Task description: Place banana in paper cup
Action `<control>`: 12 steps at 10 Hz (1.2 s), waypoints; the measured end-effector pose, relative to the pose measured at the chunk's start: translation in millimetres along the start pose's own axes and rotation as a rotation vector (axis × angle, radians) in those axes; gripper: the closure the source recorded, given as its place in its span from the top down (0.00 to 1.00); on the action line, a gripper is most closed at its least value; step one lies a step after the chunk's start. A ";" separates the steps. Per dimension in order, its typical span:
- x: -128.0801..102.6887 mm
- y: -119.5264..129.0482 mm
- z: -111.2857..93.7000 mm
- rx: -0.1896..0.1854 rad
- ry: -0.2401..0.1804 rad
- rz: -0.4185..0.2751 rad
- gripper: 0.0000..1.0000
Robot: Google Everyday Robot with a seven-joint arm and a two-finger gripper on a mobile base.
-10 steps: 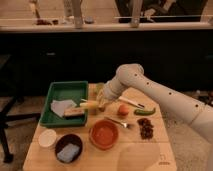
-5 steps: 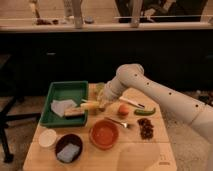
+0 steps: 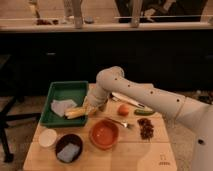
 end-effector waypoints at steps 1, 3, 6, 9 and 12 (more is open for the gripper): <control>-10.8 5.1 5.1 0.002 -0.006 -0.004 0.00; -34.1 15.8 15.4 0.029 -0.038 0.012 0.00; -46.1 23.4 22.4 0.056 -0.113 0.067 0.00; -49.0 28.6 28.4 0.061 -0.192 0.100 0.00; -50.7 28.4 29.4 0.059 -0.193 0.097 0.00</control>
